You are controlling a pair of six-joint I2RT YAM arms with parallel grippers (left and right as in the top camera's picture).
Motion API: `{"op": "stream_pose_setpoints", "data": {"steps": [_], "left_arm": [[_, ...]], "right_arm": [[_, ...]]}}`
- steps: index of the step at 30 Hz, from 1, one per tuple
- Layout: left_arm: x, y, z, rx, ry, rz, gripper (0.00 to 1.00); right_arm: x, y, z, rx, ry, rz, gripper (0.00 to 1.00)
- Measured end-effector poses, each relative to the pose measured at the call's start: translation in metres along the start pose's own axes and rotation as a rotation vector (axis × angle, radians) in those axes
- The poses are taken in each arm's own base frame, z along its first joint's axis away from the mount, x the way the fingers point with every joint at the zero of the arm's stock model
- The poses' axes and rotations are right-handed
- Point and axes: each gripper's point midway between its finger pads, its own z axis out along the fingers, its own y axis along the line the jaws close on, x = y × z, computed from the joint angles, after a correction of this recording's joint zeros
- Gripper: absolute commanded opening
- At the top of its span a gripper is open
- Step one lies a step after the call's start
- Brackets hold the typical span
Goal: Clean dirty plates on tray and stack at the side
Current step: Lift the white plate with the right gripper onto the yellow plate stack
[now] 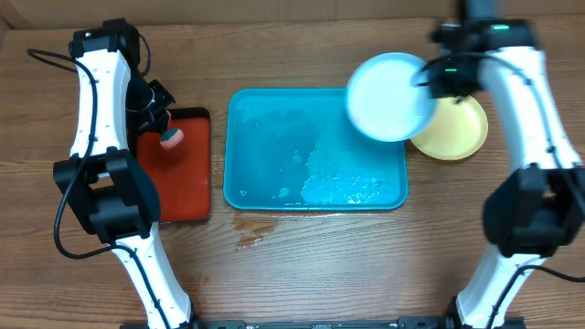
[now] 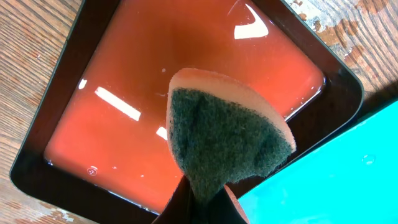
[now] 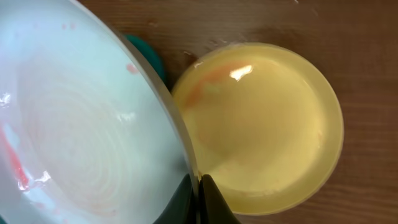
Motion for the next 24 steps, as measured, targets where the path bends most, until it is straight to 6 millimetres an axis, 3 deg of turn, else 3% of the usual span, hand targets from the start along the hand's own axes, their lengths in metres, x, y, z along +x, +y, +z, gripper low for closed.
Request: {"op": "stream_pose_setpoints", "data": {"steps": [4, 7, 12, 16, 17, 18, 21, 23, 24], "left_arm": [[0.000, 0.000, 0.000, 0.001, -0.002, 0.000, 0.04], [-0.001, -0.001, 0.000, 0.003, -0.004, 0.000, 0.04], [-0.002, -0.001, 0.000, 0.004, -0.006, 0.000, 0.04], [-0.002, -0.001, 0.000, 0.004, -0.006, 0.000, 0.04], [-0.002, -0.001, 0.000, 0.004, -0.006, 0.000, 0.04], [-0.002, -0.001, 0.000, 0.004, -0.006, 0.000, 0.04], [-0.002, -0.001, 0.000, 0.004, -0.006, 0.000, 0.04], [-0.001, -0.001, 0.000, 0.004, -0.006, 0.000, 0.04], [-0.001, -0.001, 0.000, 0.004, -0.006, 0.000, 0.04]], "right_arm": [[0.017, -0.067, 0.012, -0.086, 0.033, 0.225, 0.04], [0.033, -0.099, 0.025, -0.114, 0.054, 0.334, 0.04], [0.054, -0.133, 0.044, -0.130, 0.064, 0.446, 0.04], [0.057, -0.140, 0.054, -0.134, 0.046, 0.464, 0.04], [0.056, -0.140, 0.056, -0.135, 0.042, 0.462, 0.09], [0.056, -0.139, 0.059, -0.135, 0.039, 0.459, 0.22], [0.056, -0.135, 0.066, -0.144, 0.035, 0.453, 0.27], [0.055, -0.131, 0.071, -0.149, 0.029, 0.444, 0.58], [0.056, -0.128, 0.074, -0.153, 0.033, 0.442, 0.63]]}}
